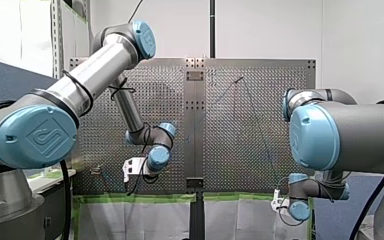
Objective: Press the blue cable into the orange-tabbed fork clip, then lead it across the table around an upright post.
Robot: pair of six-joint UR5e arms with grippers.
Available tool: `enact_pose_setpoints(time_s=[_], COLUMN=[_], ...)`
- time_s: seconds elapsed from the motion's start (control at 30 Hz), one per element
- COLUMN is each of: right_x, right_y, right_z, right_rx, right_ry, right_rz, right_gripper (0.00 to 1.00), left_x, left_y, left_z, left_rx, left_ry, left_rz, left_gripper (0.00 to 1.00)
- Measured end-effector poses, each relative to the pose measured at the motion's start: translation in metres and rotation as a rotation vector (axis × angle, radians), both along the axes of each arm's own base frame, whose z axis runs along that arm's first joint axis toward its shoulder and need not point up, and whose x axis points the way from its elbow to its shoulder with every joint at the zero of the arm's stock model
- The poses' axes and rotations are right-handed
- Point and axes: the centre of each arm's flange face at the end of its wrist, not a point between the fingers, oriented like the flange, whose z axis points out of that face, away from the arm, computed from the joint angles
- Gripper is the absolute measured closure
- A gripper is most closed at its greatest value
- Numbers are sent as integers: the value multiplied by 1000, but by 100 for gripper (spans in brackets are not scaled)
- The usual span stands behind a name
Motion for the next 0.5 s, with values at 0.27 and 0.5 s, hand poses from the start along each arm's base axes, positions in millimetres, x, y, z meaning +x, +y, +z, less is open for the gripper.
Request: enact_pose_setpoints(time_s=[0.27,0.5], right_x=[1,2], right_y=[-1,-2], right_z=[0,1], right_rx=[-3,-4], right_ry=[0,0], right_rz=[3,5], right_gripper=[100,100], left_x=[7,8], left_y=[25,36], left_z=[-1,0], left_rx=[43,85], left_ry=[29,34], left_rz=[52,89], left_gripper=[100,100])
